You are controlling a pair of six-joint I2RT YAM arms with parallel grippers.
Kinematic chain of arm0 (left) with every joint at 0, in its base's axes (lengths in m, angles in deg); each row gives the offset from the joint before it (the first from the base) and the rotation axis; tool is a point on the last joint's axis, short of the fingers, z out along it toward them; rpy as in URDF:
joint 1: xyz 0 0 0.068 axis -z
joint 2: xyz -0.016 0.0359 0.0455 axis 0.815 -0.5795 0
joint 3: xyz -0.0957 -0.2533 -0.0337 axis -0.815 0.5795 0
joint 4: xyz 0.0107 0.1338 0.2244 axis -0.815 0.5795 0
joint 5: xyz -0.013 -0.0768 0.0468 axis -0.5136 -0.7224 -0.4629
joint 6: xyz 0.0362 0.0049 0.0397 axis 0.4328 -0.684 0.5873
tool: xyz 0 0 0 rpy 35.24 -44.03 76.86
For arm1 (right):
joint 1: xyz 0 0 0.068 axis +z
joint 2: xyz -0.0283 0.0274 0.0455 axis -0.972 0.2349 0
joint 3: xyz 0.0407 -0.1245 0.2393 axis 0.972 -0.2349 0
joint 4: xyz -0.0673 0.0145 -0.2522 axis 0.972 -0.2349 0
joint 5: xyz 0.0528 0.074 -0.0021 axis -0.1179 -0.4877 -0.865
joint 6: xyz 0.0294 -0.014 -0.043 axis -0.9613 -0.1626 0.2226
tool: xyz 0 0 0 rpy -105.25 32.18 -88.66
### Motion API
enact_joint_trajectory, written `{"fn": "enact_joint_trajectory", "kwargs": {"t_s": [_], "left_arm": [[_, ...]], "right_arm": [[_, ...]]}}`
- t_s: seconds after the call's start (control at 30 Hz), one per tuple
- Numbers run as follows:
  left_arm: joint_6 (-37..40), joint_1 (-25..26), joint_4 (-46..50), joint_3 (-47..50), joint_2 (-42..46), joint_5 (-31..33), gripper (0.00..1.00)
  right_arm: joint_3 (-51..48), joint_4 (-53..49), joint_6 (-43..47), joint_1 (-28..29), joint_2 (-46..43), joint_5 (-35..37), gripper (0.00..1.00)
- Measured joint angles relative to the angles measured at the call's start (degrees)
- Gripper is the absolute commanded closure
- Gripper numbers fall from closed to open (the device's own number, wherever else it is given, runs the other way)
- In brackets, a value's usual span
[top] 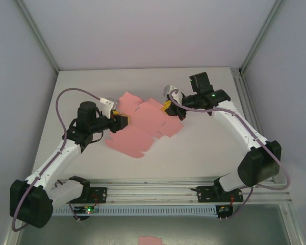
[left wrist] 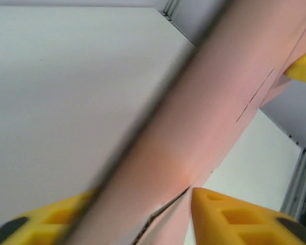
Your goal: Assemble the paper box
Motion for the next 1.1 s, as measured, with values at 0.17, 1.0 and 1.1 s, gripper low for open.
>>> {"fn": "enact_joint_trajectory", "kwargs": {"t_s": [0.17, 1.0, 1.1], "left_arm": [[-0.26, 0.00, 0.00, 0.00, -0.39, -0.50, 0.66], [3.69, 7.10, 7.28, -4.72, -4.90, 12.59, 0.89], [4.28, 10.21, 9.29, -6.82, -7.37, 19.39, 0.88]], "right_arm": [[0.09, 1.25, -2.51, 0.24, 0.26, 2.51, 1.00], [4.76, -0.15, -11.76, 4.39, 3.43, 16.94, 1.00], [5.11, -0.24, -14.40, 6.40, 3.43, 22.62, 1.00]]}}
